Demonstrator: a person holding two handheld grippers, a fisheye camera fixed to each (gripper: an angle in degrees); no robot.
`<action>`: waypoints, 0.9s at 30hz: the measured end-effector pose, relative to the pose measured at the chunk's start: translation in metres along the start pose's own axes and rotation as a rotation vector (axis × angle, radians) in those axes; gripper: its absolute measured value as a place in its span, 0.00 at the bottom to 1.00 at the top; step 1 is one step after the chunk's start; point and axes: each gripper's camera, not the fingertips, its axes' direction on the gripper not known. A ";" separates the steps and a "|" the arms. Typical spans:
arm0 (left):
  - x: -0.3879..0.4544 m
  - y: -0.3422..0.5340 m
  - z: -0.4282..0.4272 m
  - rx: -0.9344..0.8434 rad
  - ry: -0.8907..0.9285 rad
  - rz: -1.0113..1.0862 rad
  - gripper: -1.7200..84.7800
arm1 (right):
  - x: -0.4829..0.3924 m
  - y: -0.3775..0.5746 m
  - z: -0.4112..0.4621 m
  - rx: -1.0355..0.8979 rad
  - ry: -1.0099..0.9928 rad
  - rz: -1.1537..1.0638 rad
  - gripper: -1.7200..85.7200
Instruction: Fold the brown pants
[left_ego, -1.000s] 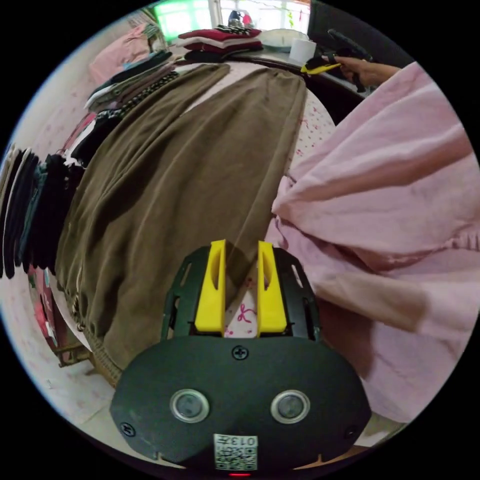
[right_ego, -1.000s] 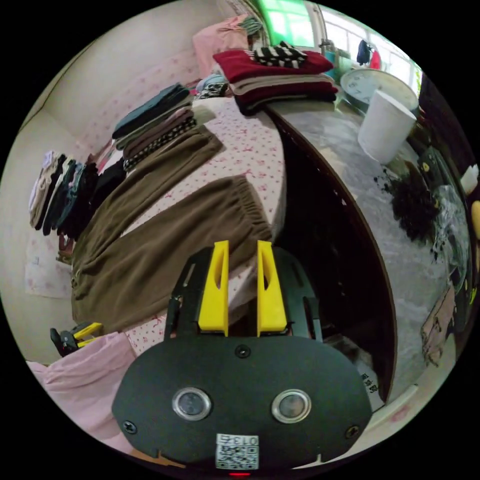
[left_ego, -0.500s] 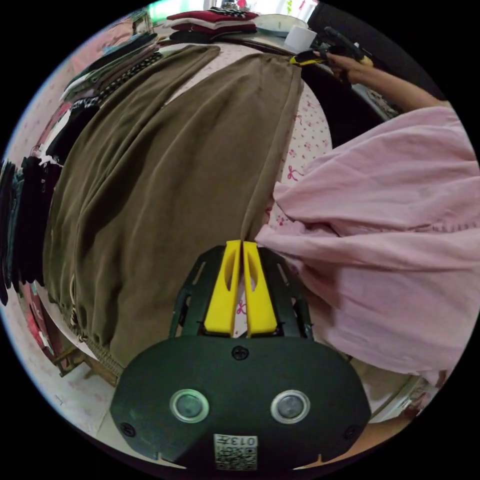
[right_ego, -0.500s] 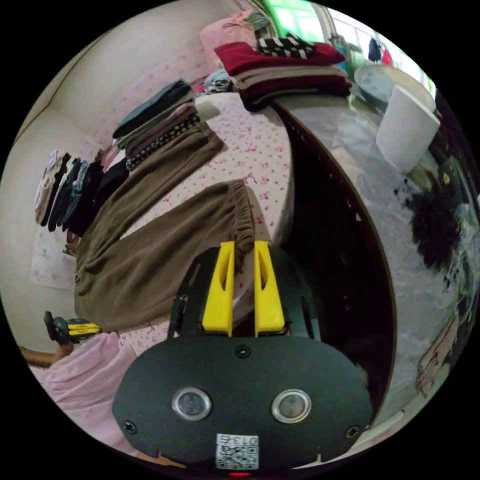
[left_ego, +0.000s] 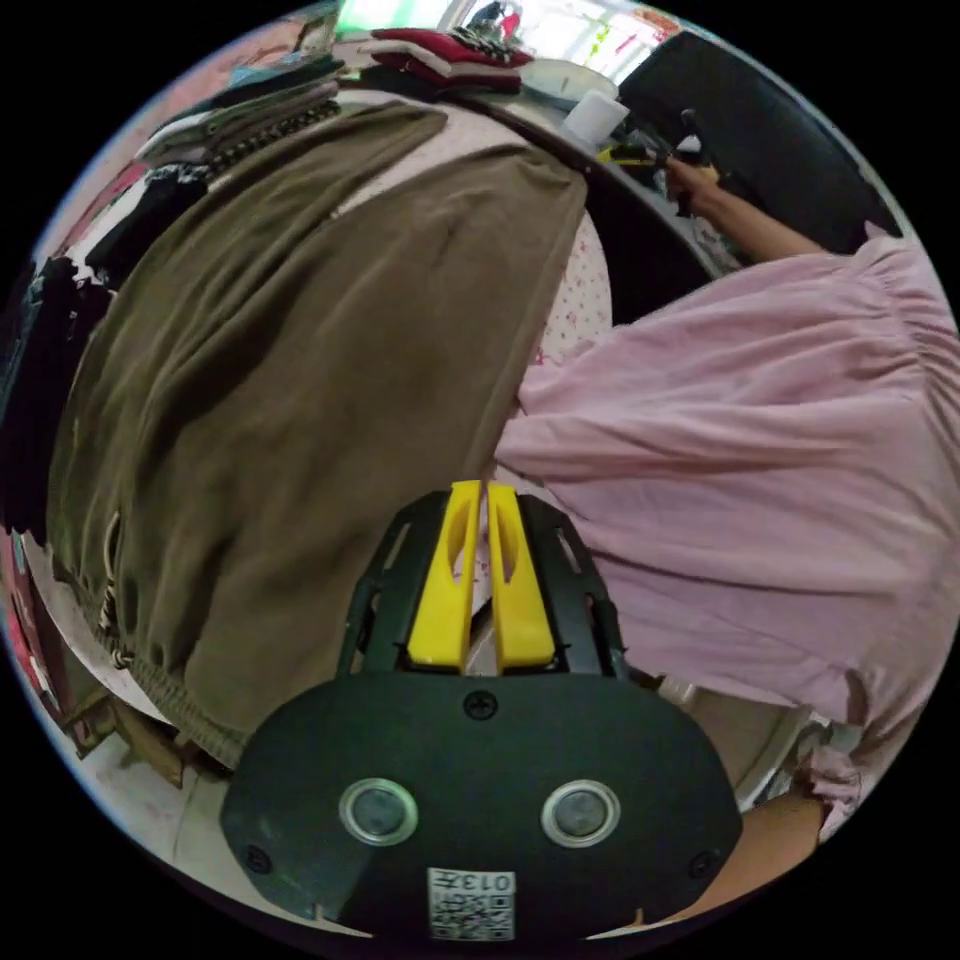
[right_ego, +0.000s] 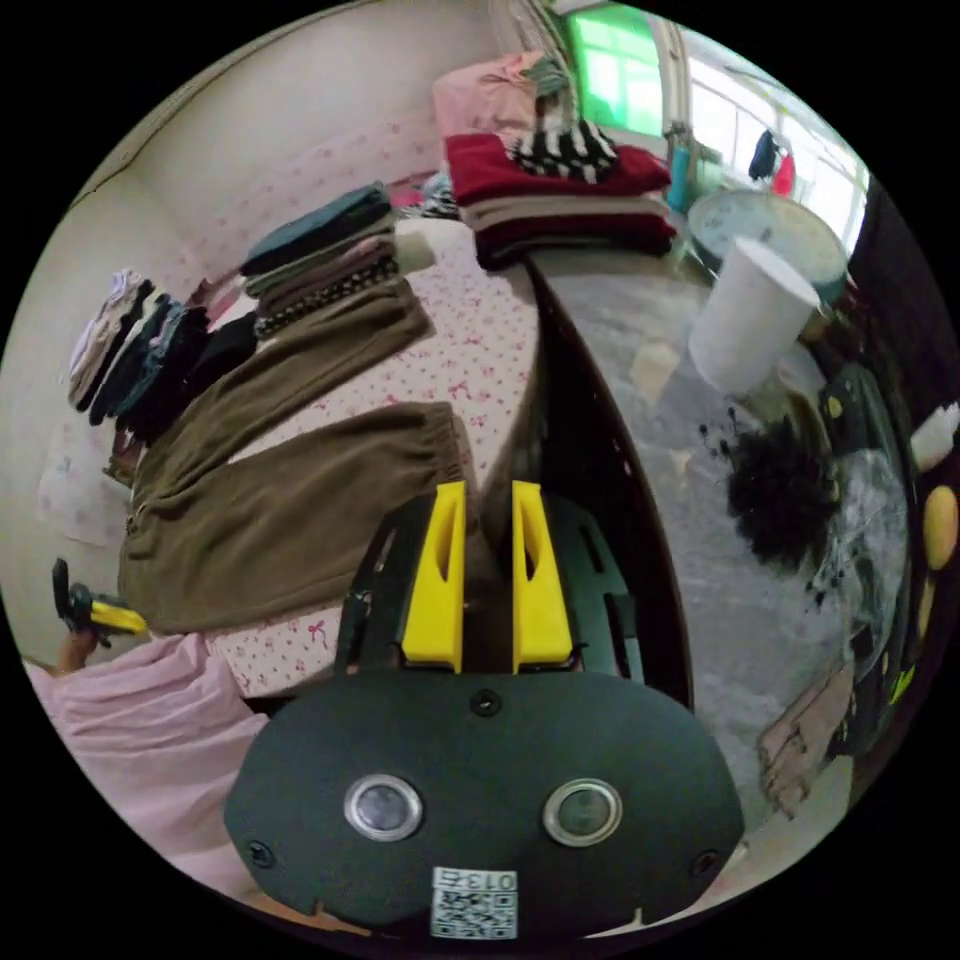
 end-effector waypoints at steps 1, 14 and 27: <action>-0.012 0.003 -0.012 0.077 0.013 -0.014 0.02 | -0.007 -0.002 -0.005 0.018 -0.011 -0.031 0.08; -0.124 -0.094 0.080 0.179 -0.108 -0.174 0.02 | -0.198 -0.047 0.104 -0.163 -0.291 -0.518 0.03; -0.194 -0.072 0.054 0.303 -0.343 -0.269 0.02 | -0.187 -0.169 0.090 0.008 -0.143 -0.447 0.07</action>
